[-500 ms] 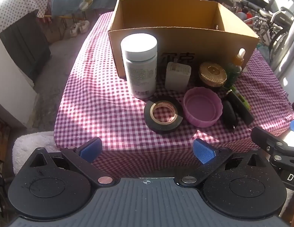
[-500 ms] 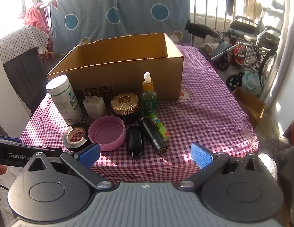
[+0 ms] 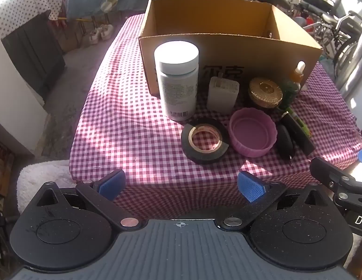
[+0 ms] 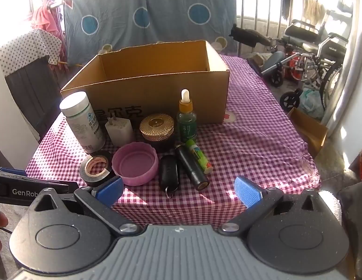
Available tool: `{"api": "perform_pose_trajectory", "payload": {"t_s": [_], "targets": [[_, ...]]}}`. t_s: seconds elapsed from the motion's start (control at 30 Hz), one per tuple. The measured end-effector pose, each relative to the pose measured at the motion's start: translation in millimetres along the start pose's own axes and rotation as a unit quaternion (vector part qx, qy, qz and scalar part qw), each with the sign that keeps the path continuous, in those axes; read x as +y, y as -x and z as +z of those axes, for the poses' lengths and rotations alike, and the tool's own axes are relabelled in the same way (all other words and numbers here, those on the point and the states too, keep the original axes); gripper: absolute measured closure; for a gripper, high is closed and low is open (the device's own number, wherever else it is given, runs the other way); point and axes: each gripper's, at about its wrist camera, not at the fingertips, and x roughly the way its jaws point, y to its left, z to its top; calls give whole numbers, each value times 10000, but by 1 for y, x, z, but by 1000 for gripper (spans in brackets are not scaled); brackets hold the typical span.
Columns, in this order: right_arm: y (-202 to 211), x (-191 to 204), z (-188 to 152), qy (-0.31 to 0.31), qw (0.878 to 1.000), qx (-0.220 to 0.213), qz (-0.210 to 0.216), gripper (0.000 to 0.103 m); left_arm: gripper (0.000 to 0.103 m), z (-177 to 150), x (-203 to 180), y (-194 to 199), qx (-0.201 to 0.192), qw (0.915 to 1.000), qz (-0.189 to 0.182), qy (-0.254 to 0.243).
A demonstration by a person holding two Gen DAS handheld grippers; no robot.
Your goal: Organize rigid objects
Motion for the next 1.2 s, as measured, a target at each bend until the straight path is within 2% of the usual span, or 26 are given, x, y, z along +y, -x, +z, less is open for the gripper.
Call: {"api": "perform_pose_trajectory", "payload": {"t_s": [1.2], "targets": [[-3,0,0,-50,9999,99,74,0,0,-2,1,-1,43,10000,65,-1]]}}
